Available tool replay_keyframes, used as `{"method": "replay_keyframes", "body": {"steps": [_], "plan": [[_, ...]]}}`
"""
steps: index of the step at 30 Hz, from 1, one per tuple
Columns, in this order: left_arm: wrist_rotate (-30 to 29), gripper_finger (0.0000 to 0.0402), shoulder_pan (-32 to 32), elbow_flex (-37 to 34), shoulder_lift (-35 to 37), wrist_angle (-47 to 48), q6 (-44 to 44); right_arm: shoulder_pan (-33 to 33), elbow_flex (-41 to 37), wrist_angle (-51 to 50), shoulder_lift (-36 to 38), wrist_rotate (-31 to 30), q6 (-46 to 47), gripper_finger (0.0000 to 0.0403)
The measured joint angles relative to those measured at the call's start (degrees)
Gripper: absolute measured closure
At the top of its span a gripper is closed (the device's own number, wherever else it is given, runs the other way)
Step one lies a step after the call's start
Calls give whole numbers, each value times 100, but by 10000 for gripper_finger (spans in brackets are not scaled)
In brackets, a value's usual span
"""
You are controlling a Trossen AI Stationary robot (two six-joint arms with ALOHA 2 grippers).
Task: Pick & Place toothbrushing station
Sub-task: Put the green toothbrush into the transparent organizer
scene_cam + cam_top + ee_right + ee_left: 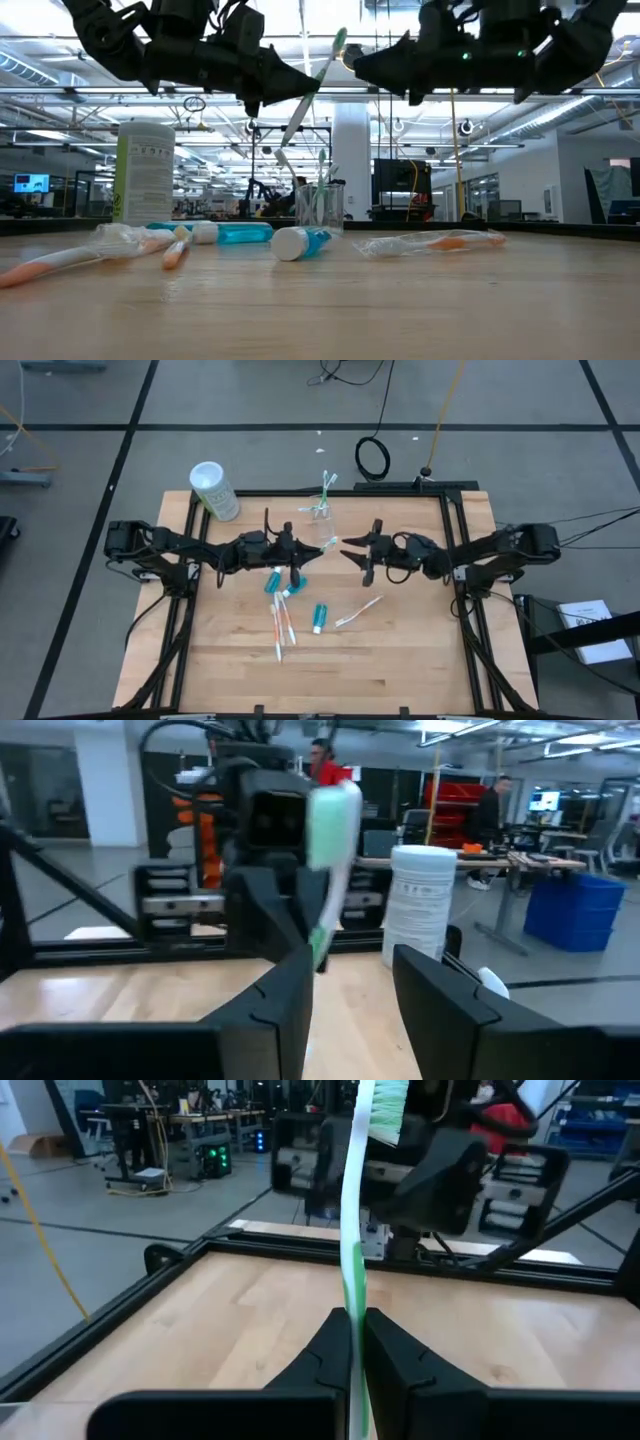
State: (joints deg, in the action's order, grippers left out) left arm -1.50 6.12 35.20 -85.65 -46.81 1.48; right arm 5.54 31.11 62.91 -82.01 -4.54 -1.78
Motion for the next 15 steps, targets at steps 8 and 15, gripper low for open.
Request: {"method": "replay_keyframes", "body": {"steps": [8, 15], "plan": [[0, 391, -3, 0, 0, 15, -46, 237, 425, 453, -789, 347, 586, 268], [-1, 391, -3, 0, 1, 20, -81, 236, 819, 457, -1075, 643, 619, 255]]}}
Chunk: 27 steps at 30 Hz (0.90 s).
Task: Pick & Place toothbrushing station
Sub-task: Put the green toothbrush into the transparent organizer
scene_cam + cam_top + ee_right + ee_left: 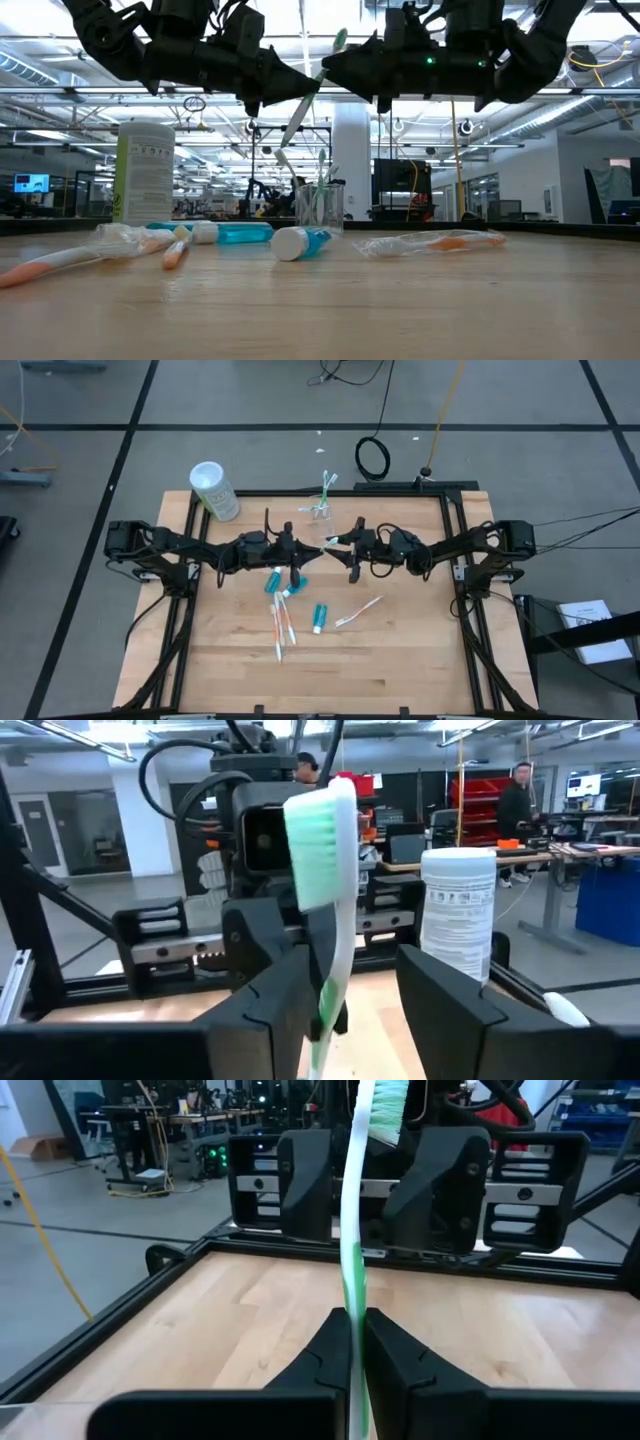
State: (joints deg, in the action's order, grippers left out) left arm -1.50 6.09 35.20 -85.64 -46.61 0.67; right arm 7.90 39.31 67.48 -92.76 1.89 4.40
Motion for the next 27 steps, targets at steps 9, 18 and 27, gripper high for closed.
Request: {"method": "replay_keyframes", "body": {"steps": [9, 18, 27], "plan": [[-2, 388, -22, 0, 2, 24, -24, 0, 58, 25, -5, -17, -64, 274], [-6, 388, -22, 2, 6, 53, -22, -2, 59, 129, -5, -7, -104, 368], [-14, 379, -22, 4, 8, 52, 98, 2, 59, 162, -5, 245, -212, 387]]}}
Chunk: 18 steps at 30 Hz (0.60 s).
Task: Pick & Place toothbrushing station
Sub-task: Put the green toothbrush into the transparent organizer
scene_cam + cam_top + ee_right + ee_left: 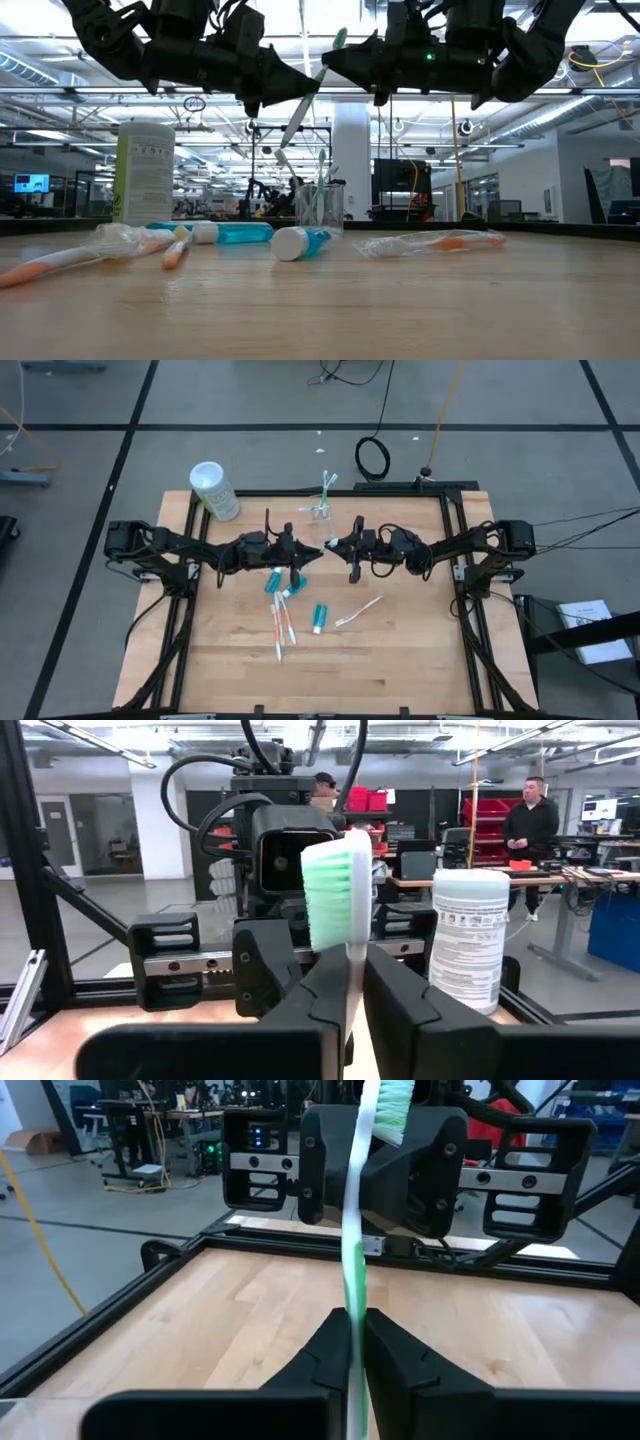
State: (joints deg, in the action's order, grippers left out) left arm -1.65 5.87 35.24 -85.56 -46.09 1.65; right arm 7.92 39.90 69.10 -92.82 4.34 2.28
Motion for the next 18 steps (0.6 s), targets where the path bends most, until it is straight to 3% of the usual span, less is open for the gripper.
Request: {"method": "replay_keyframes", "body": {"steps": [7, 18], "plan": [[-42, 322, 7, 0, 0, 2, 195, 41, 0, 7, 0, 18, 3, 395], [-193, 310, 26, 9, 103, -42, -62, 157, 0, -518, 2, 2, 214, 395]]}}
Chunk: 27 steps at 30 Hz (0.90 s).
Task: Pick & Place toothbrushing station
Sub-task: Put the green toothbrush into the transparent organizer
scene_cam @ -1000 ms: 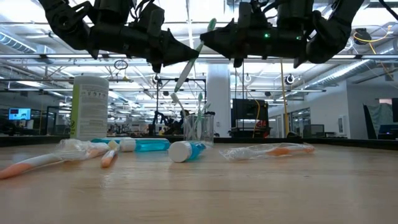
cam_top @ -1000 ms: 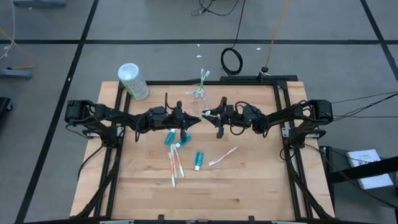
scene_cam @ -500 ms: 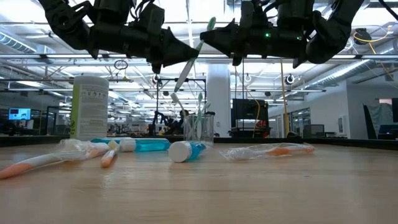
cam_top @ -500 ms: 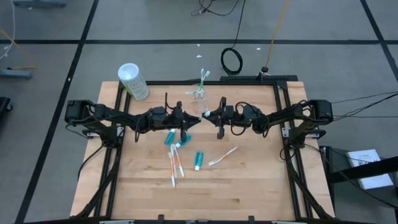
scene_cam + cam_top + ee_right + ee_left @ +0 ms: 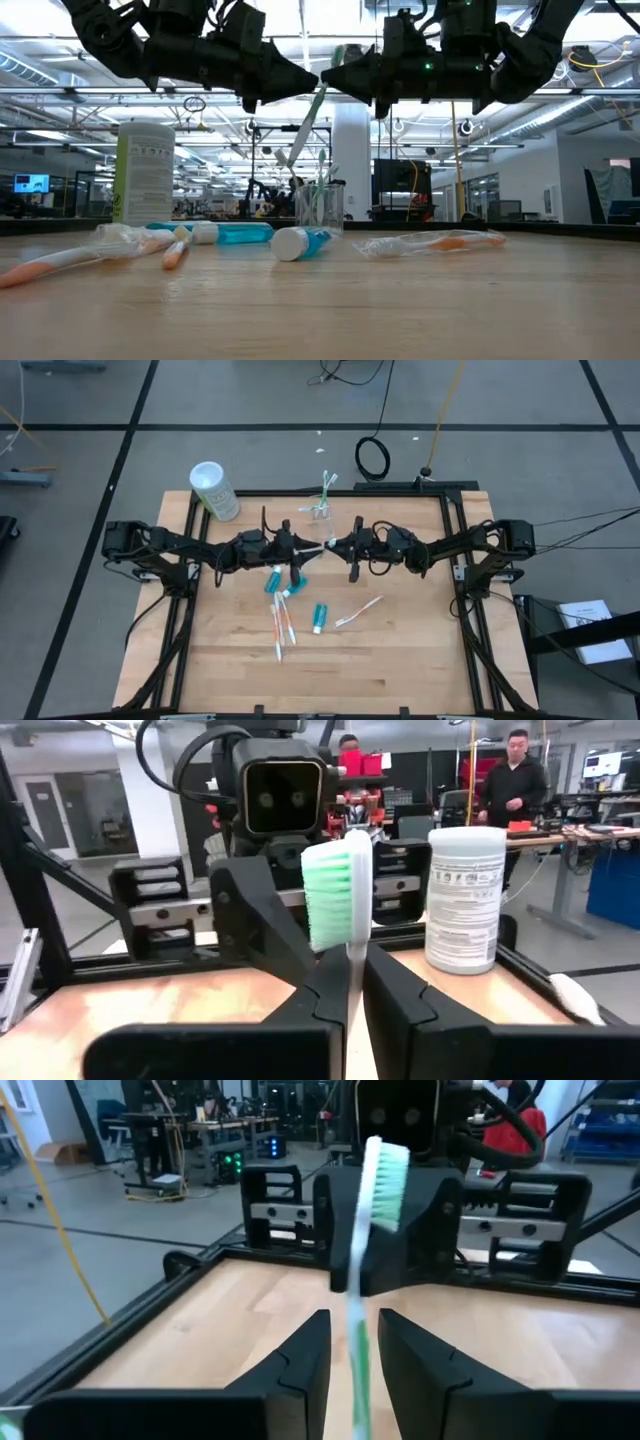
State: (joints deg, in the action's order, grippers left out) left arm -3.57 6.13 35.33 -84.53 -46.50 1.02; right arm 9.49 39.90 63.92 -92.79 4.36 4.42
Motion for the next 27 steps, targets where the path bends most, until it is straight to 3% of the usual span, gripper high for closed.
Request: {"method": "replay_keyframes", "body": {"steps": [6, 10, 17, 27], "plan": [[8, 309, -17, 0, 56, 85, 13, 349, 10, -585, 0, -300, 173, 395], [-26, 309, -15, -2, 275, 607, 58, 672, 333, -1599, -2, -273, 426, 395], [-252, 309, -9, -2, 485, 1248, 41, 941, 1360, -2305, -2, 314, -239, 395], [-646, 309, -9, -4, 487, 1854, 234, 1651, 2872, -3836, -2, 335, -1049, 395]]}}
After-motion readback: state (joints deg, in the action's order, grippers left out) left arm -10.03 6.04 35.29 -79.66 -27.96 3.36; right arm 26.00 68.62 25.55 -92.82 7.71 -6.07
